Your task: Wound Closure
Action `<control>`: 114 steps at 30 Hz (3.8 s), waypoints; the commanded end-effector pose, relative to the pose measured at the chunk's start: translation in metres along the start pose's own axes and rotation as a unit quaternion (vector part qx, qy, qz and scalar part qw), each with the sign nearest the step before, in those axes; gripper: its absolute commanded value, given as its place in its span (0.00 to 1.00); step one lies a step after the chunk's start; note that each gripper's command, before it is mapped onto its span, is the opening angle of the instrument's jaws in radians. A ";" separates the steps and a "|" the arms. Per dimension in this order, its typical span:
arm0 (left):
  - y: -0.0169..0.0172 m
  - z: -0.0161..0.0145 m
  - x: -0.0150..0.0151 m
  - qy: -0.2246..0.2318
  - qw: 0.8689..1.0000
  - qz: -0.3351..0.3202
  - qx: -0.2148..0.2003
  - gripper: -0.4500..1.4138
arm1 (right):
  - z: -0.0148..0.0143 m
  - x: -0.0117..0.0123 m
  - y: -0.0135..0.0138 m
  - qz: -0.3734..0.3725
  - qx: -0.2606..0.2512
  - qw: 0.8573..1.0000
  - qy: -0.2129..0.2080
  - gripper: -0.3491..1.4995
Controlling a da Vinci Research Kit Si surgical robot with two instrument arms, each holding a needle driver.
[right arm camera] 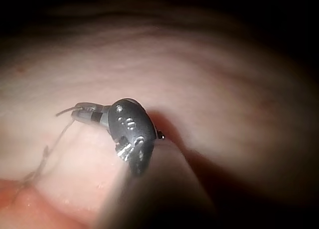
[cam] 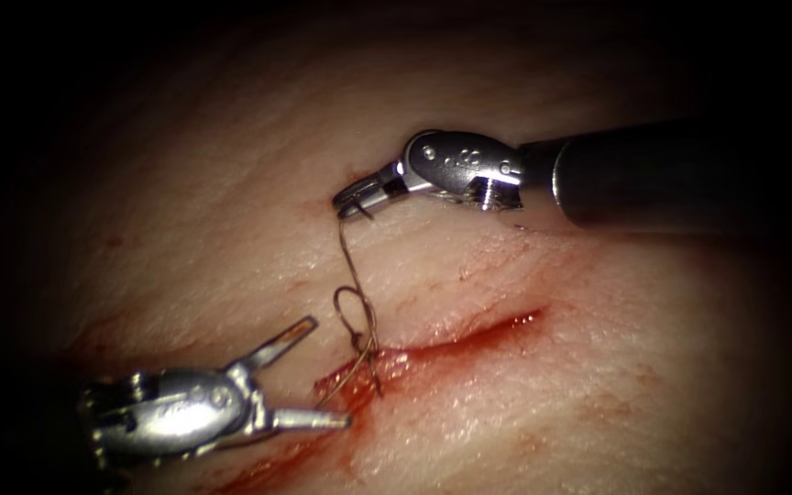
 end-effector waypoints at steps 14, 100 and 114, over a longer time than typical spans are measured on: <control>0.0024 0.0055 -0.0095 -0.195 0.976 -0.031 -0.090 0.58 | 0.0005 -0.0005 0.0001 -0.001 0.003 1.000 0.001 0.00; 0.0215 0.0085 -0.0133 -0.144 0.962 0.076 -0.220 0.00 | 0.0017 -0.0011 0.0055 0.030 -0.086 0.995 -0.030 0.00; 0.0192 0.0078 -0.0109 -0.127 0.968 0.070 -0.204 0.00 | 0.0006 0.0006 0.0036 -0.043 -0.079 0.996 -0.025 0.00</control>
